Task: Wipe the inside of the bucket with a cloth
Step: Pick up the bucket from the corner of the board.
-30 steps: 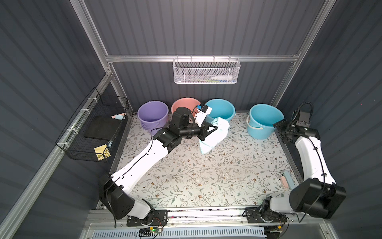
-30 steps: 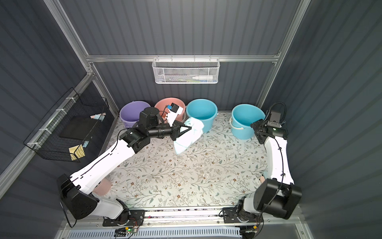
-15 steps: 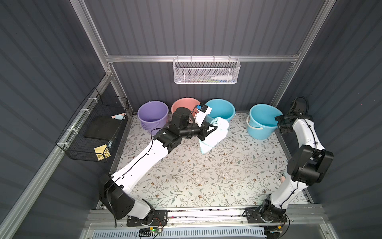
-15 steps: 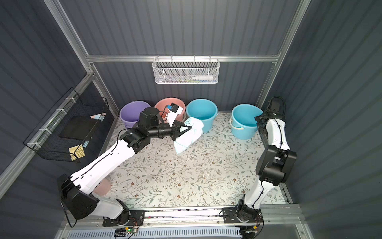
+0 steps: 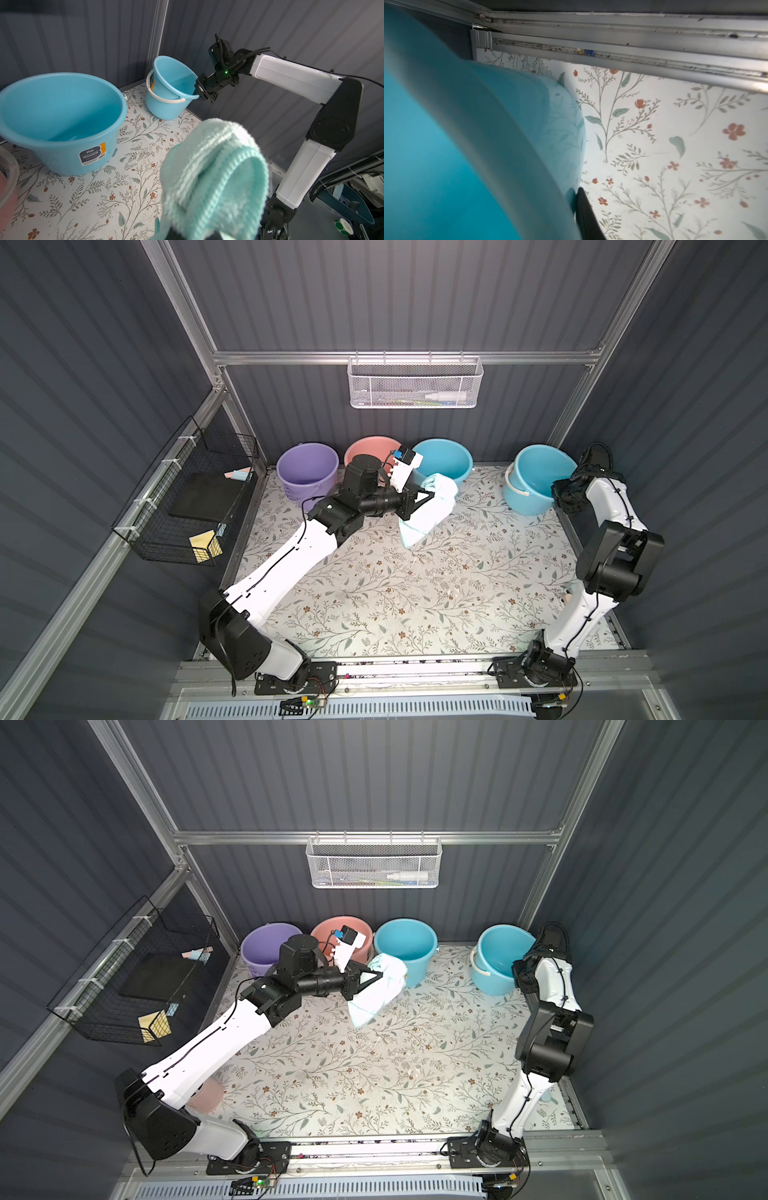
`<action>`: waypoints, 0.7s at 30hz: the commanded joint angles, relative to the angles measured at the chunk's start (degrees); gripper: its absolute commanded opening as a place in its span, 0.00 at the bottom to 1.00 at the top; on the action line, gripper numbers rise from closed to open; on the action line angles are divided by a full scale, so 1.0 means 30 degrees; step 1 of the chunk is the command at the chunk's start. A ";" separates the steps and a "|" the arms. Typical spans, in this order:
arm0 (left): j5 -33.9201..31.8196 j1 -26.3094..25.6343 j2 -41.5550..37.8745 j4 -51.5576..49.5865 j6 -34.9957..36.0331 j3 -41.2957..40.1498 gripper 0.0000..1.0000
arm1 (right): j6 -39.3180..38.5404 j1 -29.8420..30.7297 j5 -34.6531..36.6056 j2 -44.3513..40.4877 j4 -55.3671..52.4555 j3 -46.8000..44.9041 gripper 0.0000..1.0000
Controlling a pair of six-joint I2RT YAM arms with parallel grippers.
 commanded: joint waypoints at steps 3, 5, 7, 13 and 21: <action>-0.0558 0.0291 -0.0402 -0.0171 0.0092 0.0085 0.02 | -0.0253 -0.0120 0.0075 -0.1922 -0.0772 -0.0894 0.05; -0.1108 0.0349 -0.0590 -0.0266 0.0039 0.0113 0.02 | -0.1076 -0.0127 -0.0059 -0.2750 -0.1229 -0.1210 0.05; -0.1907 0.0468 -0.0775 -0.0354 -0.0092 0.0172 0.01 | -0.2096 -0.0092 -0.0374 -0.3768 -0.1404 -0.1793 0.04; -0.4525 0.1377 -0.1136 -0.0756 -0.0933 0.0582 0.00 | -0.5962 0.0308 -0.0755 -0.7299 -0.2502 -0.4018 0.00; -0.7176 0.2620 -0.1517 -0.1313 -0.1662 0.1445 0.00 | -0.9274 0.4680 0.0314 -1.1341 -0.6305 -0.5298 0.01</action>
